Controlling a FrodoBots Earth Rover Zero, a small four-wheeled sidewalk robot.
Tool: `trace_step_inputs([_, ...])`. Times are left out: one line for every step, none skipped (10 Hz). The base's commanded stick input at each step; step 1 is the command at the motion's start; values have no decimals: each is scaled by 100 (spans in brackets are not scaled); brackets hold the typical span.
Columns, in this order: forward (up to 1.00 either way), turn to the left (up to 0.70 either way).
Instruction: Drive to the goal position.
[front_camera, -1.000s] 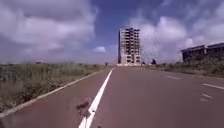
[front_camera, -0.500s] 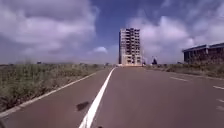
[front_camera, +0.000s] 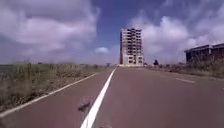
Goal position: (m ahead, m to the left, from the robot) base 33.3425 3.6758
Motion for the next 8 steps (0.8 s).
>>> trace_step_inputs([85,0])
trace_step_inputs([85,0])
trace_step_inputs([85,0])
trace_step_inputs([85,0])
trace_step_inputs([85,0])
trace_step_inputs([85,0])
trace_step_inputs([85,0])
trace_step_inputs([85,0])
